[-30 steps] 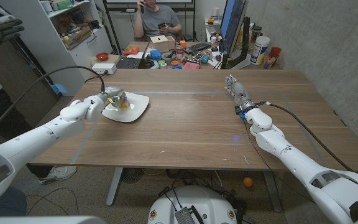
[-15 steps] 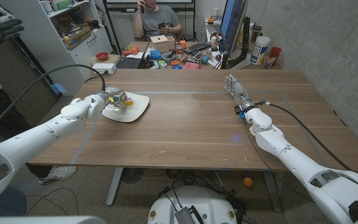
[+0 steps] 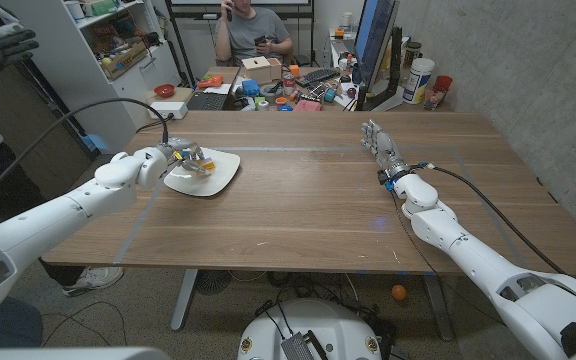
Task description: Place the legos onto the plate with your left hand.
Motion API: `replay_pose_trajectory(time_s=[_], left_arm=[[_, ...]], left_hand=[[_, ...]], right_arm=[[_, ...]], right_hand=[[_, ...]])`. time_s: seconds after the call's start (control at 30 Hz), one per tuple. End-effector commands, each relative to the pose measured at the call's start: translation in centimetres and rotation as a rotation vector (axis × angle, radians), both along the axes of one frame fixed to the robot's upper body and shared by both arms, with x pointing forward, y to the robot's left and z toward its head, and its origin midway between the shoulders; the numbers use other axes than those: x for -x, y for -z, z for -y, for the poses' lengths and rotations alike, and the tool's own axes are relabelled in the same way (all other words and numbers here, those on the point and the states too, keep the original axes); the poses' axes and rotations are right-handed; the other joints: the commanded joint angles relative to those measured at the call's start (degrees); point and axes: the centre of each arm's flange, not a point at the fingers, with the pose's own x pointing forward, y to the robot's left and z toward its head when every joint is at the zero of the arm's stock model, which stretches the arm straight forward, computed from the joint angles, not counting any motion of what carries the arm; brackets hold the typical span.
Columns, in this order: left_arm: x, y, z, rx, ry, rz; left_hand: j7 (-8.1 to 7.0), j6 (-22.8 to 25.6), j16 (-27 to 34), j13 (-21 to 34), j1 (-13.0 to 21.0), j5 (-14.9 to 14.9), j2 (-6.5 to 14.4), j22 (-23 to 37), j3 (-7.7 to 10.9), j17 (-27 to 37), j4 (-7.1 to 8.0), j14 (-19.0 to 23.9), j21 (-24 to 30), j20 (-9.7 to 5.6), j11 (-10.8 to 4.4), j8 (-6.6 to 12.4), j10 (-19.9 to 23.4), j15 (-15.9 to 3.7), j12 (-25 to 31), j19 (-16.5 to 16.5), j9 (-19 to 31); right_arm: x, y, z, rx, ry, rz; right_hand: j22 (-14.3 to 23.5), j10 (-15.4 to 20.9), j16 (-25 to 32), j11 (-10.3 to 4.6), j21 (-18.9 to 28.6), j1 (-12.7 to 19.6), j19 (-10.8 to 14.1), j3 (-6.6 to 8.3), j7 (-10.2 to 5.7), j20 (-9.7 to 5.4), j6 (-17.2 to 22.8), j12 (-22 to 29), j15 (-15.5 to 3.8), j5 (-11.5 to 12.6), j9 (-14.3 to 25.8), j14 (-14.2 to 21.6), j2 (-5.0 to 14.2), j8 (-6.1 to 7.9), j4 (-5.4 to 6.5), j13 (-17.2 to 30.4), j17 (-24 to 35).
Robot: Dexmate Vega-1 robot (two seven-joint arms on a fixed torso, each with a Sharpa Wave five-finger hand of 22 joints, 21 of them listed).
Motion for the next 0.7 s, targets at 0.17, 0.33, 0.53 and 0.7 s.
replay_pose_trajectory(time_s=[0.17,0.33,0.53,0.7], left_arm=[[1.1,-2.0,0.2,-0.01,-0.014,-0.002],[1.4,-2.5,0.3,-0.015,-0.02,0.005],[2.3,-3.7,0.5,-0.005,-0.011,0.029],[2.9,-4.3,0.7,0.011,0.001,0.045]], left_hand=[[-0.09,-2.6,-0.3,-0.2,-1.0,0.7,0.2,0.2,-0.49,-0.4,0.51,-1.8,-1.3,0.99,0.27,-0.47,-1.6,-0.93,-1.1,-1.2,0.0],[-0.38,-5.2,-0.5,-0.2,-1.1,1.2,0.4,0.2,-0.74,-1.0,0.62,-3.5,-2.6,1.88,0.74,-0.63,-3.3,-0.38,-2.1,-2.5,0.0],[-0.54,-6.4,-0.6,-0.4,-1.6,1.4,1.1,0.3,-0.85,-1.3,1.08,-5.1,-3.9,3.44,1.09,-0.46,-4.7,0.15,-3.0,-4.1,0.0],[-0.83,-8.2,-0.4,-0.6,-3.3,1.4,4.2,0.4,-0.47,-1.5,2.57,-7.0,-5.7,5.62,1.72,-0.3,-6.7,0.74,-4.0,-6.8,0.0]], right_arm=[[-0.2,-0.1,-0.1,-0.006,-0.004,0.005],[-0.3,0.0,-0.1,-0.008,-0.004,0.005],[-0.3,0.2,0.0,-0.008,-0.007,0.002],[-0.3,0.4,0.0,-0.009,-0.009,0.001]], right_hand=[[0.2,0.0,0.1,-0.08,0.3,-0.4,-0.2,-0.23,-0.08,0.14,0.0,0.0,0.42,0.4,0.1,0.1,0.14,0.1,0.15,0.2,0.2],[0.2,0.0,0.1,0.02,0.3,-0.4,-0.2,-0.25,-0.1,0.15,-0.1,0.0,0.4,0.4,0.1,0.0,0.14,0.09,0.15,0.2,0.2],[0.2,0.0,0.1,-0.09,0.3,-0.4,-0.2,-0.27,-0.08,0.17,-0.1,0.0,0.42,0.4,0.1,0.1,0.15,0.09,0.16,0.2,0.2],[0.2,-0.1,0.1,-0.08,0.3,-0.4,-0.2,-0.28,-0.08,0.16,-0.1,0.0,0.42,0.4,0.1,0.1,0.15,0.09,0.15,0.2,0.2]])
